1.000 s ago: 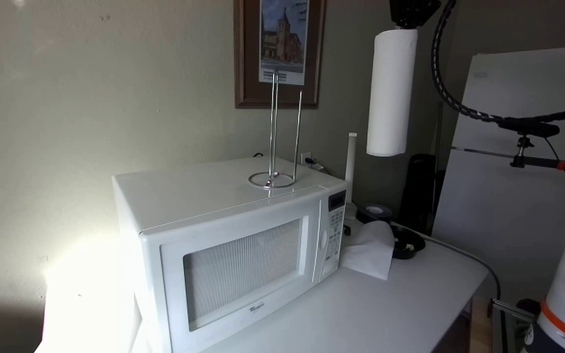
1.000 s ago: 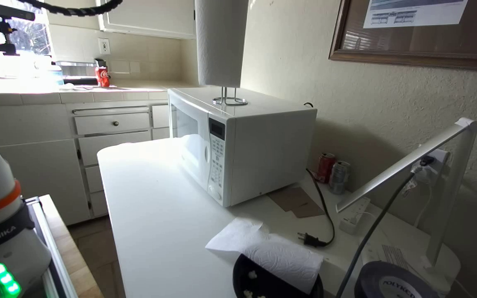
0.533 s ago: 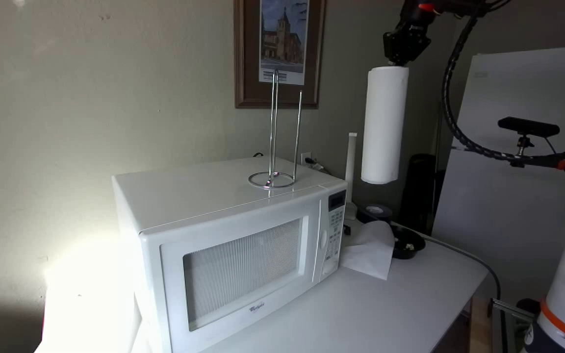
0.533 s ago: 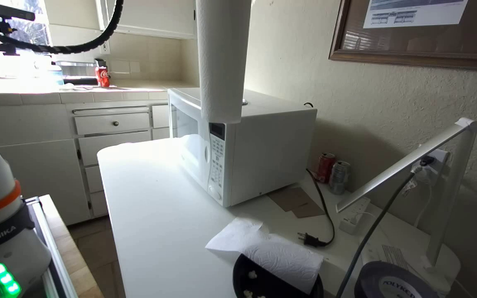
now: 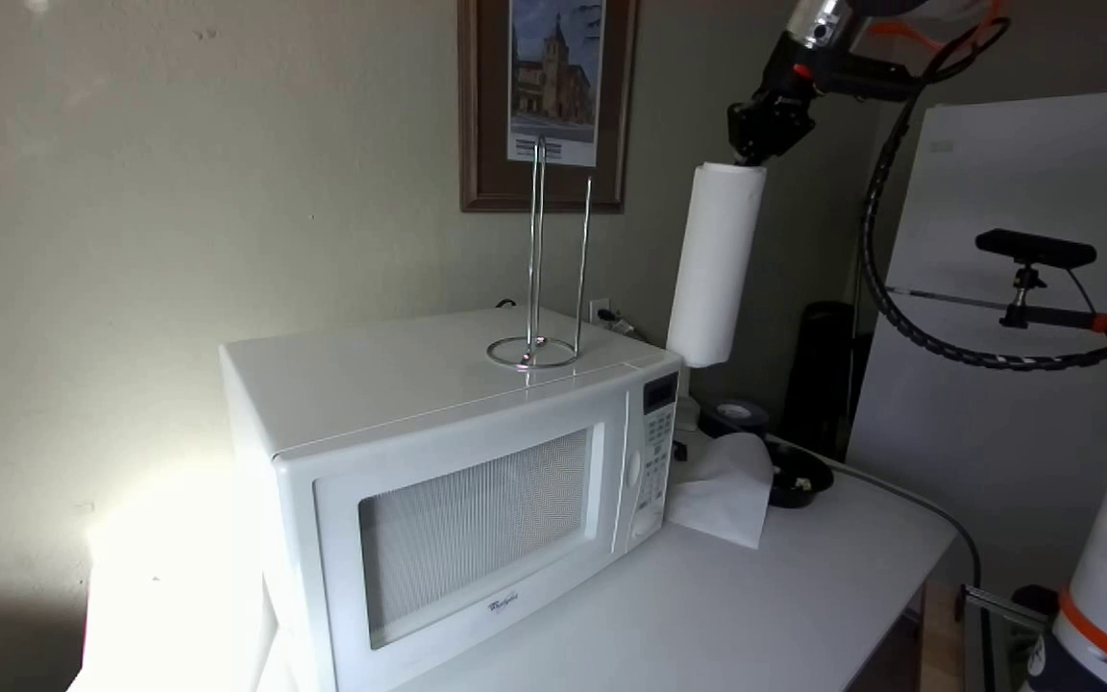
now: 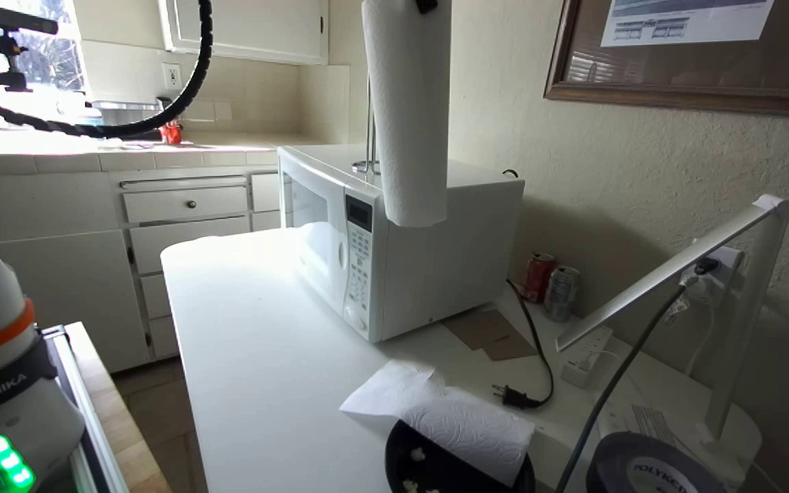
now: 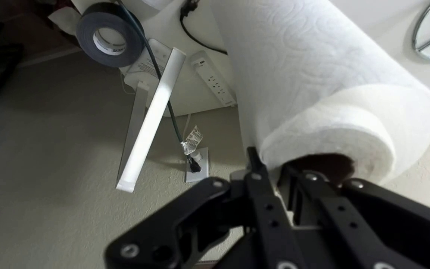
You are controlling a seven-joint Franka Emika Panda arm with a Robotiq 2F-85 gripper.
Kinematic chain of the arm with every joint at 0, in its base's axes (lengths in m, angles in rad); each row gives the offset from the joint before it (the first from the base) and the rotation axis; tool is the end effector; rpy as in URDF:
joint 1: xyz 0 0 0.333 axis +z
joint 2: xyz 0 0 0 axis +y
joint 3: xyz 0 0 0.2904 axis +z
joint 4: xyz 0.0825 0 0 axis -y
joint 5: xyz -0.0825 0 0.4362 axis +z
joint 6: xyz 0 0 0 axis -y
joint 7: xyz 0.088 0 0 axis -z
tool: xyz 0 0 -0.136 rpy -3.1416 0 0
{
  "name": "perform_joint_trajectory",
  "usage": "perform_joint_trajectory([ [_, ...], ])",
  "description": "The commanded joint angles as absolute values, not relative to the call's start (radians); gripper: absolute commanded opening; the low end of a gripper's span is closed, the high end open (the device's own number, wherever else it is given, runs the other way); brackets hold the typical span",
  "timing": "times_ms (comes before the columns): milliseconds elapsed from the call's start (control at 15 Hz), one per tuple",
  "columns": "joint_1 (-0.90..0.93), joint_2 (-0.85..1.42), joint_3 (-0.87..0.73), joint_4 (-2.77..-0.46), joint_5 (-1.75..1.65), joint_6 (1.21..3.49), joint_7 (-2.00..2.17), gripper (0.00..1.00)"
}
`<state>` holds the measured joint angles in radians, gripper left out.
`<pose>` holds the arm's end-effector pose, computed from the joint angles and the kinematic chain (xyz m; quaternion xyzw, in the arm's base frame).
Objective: Remove the paper towel roll from the silver stand.
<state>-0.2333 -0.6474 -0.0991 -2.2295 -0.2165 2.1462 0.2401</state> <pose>0.4428 -0.1762 0.6231 0.9278 -0.2390 0.2735 0.0848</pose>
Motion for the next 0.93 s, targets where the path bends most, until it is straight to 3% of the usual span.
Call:
perform_joint_trajectory([
  [0,-0.255,-0.598,-0.107,-2.26,-0.209,2.262,0.257,0.04],
  [867,-0.27,-0.318,-0.184,-2.234,-0.151,2.504,0.217,0.04],
])
